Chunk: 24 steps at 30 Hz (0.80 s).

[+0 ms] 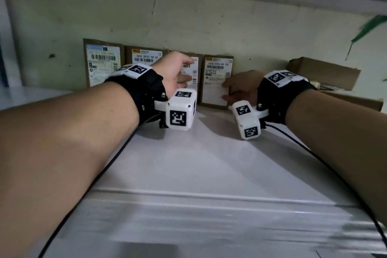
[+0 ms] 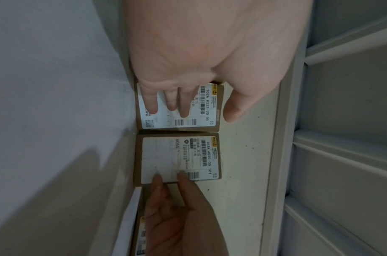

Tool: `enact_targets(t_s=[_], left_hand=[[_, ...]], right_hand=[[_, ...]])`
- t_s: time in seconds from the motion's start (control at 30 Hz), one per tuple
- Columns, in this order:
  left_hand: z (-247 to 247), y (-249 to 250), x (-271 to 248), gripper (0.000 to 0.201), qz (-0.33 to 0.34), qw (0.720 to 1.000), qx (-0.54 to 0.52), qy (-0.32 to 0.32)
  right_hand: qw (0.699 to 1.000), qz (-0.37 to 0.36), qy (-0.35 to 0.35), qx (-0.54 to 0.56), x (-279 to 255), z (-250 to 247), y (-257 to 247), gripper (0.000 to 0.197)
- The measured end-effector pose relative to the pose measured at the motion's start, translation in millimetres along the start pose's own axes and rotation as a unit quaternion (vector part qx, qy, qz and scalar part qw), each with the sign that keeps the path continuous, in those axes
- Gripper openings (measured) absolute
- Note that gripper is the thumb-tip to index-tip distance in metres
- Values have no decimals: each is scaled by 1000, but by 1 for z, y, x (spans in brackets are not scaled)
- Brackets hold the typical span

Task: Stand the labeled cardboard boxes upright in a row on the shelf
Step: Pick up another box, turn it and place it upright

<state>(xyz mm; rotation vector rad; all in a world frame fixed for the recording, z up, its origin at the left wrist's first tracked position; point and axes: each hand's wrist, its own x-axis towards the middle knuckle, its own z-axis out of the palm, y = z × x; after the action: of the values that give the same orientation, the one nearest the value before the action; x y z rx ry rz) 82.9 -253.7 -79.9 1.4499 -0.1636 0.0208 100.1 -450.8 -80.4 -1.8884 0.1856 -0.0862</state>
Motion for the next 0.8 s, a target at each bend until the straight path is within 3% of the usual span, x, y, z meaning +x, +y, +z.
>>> enact_targets(t_s=[0.03, 0.1, 0.23, 0.33, 0.43, 0.5, 0.6, 0.8], left_hand=[[0, 0, -1, 9, -6, 1000, -4, 5], [0, -1, -1, 10, -13, 1000, -12, 13], [-1, -4, 5, 38, -4, 999, -27, 26], [-1, -8, 6, 52, -20, 999, -30, 29], [-2, -8, 6, 52, -19, 999, -25, 28], [-3, -8, 5, 46, -20, 999, -19, 26], [-2, -7, 2, 40, -22, 999, -7, 25], [-1, -5, 3, 55, -13, 1000, 10, 22]], right_hand=[[999, -1, -17, 30, -4, 0, 0, 12], [998, -12, -42, 48, -8, 0, 0, 16], [995, -33, -50, 86, -13, 0, -2, 26], [994, -31, -70, 76, -20, -3, -3, 11], [994, -35, -83, 66, -21, -9, -1, 42], [993, -37, -90, 70, -27, -10, -1, 49], [989, -46, -103, 94, -37, -7, 0, 43], [988, -25, -116, 95, -57, -5, -2, 22]])
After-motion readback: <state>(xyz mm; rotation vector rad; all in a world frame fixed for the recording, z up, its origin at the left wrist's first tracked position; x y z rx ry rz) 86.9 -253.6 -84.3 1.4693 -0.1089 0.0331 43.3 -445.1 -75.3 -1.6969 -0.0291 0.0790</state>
